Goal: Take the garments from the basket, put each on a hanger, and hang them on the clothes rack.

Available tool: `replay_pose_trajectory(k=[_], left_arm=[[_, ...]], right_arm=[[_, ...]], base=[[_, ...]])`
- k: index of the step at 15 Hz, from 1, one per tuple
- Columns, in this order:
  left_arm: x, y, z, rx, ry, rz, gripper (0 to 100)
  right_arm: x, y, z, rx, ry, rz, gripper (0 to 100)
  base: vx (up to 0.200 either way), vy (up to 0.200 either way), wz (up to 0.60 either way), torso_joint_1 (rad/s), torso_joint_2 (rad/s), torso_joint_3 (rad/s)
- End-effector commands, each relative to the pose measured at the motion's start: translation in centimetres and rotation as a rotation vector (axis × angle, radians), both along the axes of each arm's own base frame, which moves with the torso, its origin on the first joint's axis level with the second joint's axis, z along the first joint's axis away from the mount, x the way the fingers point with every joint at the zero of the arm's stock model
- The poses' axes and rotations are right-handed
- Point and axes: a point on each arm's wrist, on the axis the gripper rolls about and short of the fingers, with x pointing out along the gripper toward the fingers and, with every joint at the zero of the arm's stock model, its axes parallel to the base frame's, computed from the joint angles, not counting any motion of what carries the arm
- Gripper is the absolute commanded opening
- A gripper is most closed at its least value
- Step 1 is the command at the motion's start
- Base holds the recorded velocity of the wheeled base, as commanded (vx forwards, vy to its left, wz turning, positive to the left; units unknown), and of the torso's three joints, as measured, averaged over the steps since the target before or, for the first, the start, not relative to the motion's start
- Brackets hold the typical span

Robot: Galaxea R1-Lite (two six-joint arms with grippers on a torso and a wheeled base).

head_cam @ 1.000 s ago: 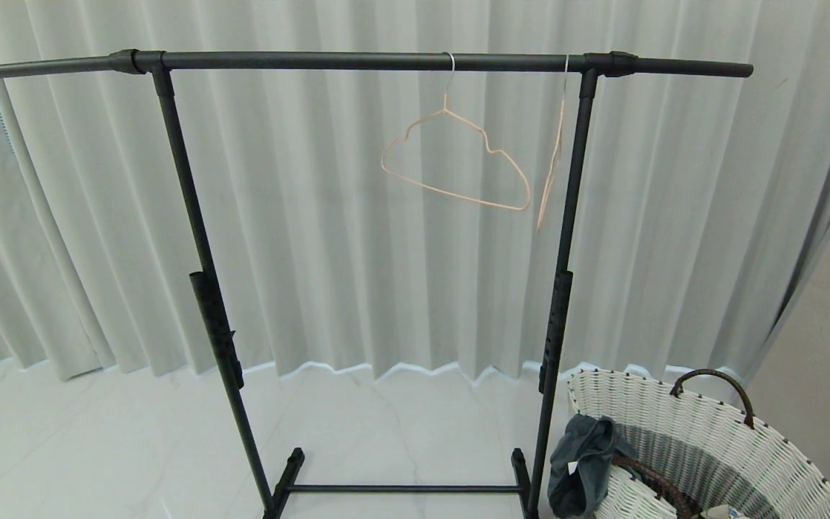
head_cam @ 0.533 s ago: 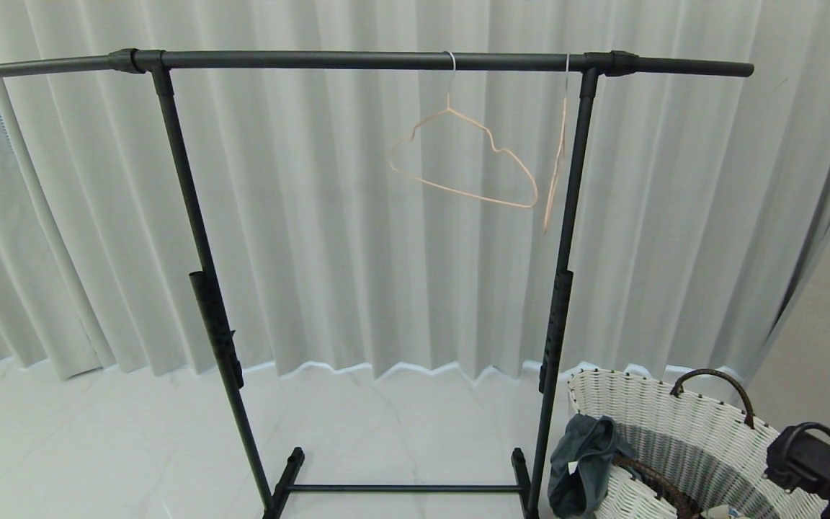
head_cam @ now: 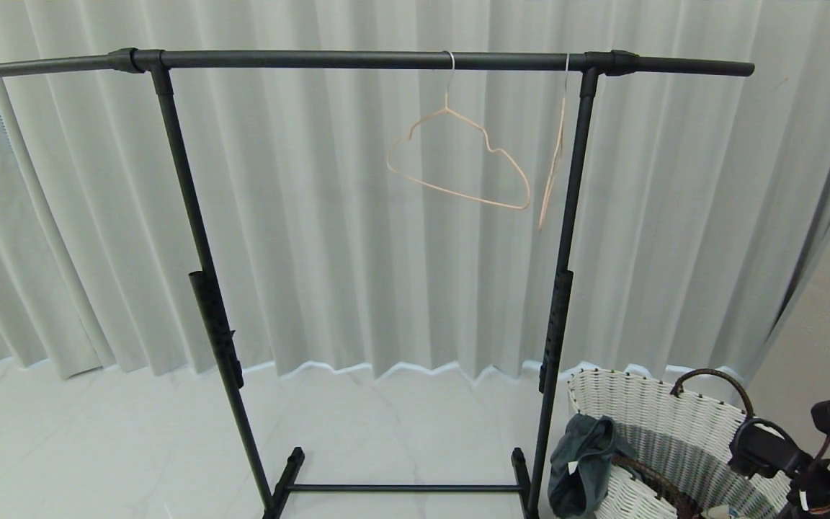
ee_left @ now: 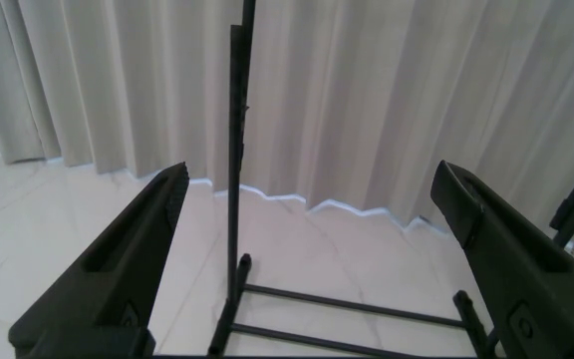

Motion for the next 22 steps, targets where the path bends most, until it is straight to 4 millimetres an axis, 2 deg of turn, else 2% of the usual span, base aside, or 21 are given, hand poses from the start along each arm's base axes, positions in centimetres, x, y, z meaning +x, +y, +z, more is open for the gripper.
replay_pose_trajectory(k=[1,9,10,13,17,20,22], left_arm=[[0.0,0.0,0.0,0.000,-0.001,0.001,100],[0.0,0.0,0.0,0.000,-0.001,0.001,100],[0.0,0.0,0.0,0.000,-0.001,0.001,100],[0.0,0.0,0.0,0.000,-0.001,0.001,100],[0.0,0.0,0.0,0.000,-0.001,0.001,100],[0.0,0.0,0.0,0.000,-0.001,0.001,100],[0.0,0.0,0.0,0.000,-0.001,0.001,100]], right_arm=[[0.5,-0.6,-1.3,-0.002,0.050,-0.016,100],[2.0,-0.7,-3.4,-0.003,0.048,-0.018,100],[2.1,-0.7,-3.3,-0.003,0.045,-0.018,0],[1.9,-0.7,-3.0,-0.006,0.031,-0.021,0],[1.2,-0.7,-0.1,-0.013,-0.093,-0.021,0],[-1.1,-0.5,3.6,-0.019,-0.191,-0.021,0],[-3.5,-0.3,8.1,-0.023,-0.272,-0.017,0]], base=[[0.000,0.000,0.00,0.000,0.00,0.000],[0.000,0.000,0.00,0.000,0.00,0.000],[0.000,0.000,0.00,0.000,0.00,0.000],[0.000,0.000,0.00,0.000,0.00,0.000],[0.000,0.000,0.00,0.000,0.00,0.000],[0.000,0.000,0.00,0.000,0.00,0.000],[0.000,0.000,0.00,0.000,0.00,0.000]])
